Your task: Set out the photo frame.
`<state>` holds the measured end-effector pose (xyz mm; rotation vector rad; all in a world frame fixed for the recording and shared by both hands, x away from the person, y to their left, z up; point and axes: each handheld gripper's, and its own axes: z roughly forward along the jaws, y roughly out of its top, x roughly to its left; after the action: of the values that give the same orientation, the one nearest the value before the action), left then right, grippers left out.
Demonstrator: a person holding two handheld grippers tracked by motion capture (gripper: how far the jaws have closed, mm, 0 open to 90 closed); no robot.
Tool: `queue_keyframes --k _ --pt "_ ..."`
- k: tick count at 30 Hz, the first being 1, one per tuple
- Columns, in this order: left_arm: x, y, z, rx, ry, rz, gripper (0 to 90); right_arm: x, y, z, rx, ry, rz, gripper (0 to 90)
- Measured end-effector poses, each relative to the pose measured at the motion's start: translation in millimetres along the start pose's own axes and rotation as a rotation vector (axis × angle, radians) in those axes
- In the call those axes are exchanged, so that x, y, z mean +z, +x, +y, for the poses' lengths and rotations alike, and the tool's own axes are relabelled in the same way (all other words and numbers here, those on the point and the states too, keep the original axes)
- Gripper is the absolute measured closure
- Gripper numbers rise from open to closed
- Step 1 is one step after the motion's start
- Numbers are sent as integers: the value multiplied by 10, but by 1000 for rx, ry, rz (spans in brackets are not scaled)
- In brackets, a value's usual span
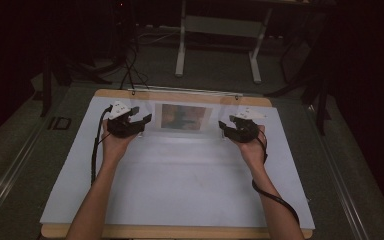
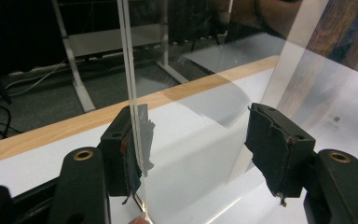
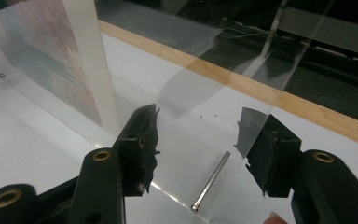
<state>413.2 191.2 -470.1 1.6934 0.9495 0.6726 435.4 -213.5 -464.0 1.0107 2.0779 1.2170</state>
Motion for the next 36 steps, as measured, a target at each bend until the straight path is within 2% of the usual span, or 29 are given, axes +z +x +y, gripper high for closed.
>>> queue_keyframes --k 4,12,19,24,25,26,31,34,36 --pt "25 0 11 5 1 16 392 21 -5 19 -5 4 -8 466" --pt "31 -1 40 4 16 22 395 37 -3 40 -7 9 -18 463" --pt "-42 -35 65 -10 41 19 395 5 27 52 0 18 -22 461" --pt "-123 -70 102 -27 57 14 395 -93 75 70 21 18 -8 460" --pt "-199 -110 113 -35 65 9 395 -114 84 75 21 21 -7 460" --pt "-226 -130 108 -38 66 9 395 -197 131 81 23 21 -7 460" --pt "-314 -202 52 -69 86 -7 395 -333 213 40 36 35 -3 459" --pt "-336 -246 31 -95 111 -23 395 -409 231 6 61 41 4 457" --pt "-348 -282 27 -83 112 -27 395 -458 240 -39 70 32 5 458"
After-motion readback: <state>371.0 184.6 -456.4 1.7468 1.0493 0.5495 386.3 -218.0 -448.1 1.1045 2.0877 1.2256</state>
